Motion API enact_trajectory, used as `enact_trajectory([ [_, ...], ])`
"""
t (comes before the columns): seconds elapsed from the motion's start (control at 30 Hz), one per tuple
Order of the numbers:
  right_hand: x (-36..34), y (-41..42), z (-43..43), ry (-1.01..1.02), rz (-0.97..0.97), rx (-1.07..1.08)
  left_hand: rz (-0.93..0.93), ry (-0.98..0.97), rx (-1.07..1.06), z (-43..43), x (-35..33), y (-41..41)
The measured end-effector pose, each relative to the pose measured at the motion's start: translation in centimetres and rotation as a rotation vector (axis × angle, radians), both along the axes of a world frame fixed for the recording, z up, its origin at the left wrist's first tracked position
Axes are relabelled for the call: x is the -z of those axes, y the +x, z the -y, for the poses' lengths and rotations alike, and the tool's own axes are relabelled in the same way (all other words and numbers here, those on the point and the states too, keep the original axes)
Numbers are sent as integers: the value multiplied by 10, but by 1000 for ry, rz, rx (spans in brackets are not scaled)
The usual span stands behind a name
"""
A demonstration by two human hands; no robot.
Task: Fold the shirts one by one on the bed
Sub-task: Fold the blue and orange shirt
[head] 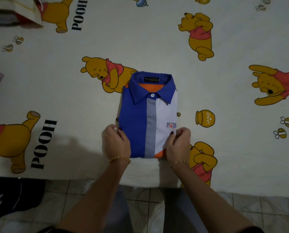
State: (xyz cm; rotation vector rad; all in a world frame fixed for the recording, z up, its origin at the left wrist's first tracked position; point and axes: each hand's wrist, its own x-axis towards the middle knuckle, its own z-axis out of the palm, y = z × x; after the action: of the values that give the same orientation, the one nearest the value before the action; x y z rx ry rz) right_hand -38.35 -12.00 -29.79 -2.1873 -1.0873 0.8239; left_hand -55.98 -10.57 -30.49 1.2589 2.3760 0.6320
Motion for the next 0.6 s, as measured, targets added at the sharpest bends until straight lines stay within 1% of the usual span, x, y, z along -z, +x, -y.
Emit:
enact_trajectory([
  [0.03,-1,-2,-5,46,69,-6,-30,46,37,-6,-5,1],
  [0.1,-3,-8,-21,134,243,-118,-92,61,215,-22,-14,8],
  [0.17,1,-17,-40,134,369,-329,-185,-27,464,-36,-13,19],
  [0.23,15,-19,-53,74,455,-482,-242,-106,592,-47,1,25],
  [0.33,38,-11,-62,-16,481,-543,-214,-179,607,-54,24,21],
  [0.47,36,-9,-67,10,483,-452,-181,-159,593,-56,23,18],
  [0.6,35,5,-106,1,446,-421,-191,-145,531,-89,25,9],
])
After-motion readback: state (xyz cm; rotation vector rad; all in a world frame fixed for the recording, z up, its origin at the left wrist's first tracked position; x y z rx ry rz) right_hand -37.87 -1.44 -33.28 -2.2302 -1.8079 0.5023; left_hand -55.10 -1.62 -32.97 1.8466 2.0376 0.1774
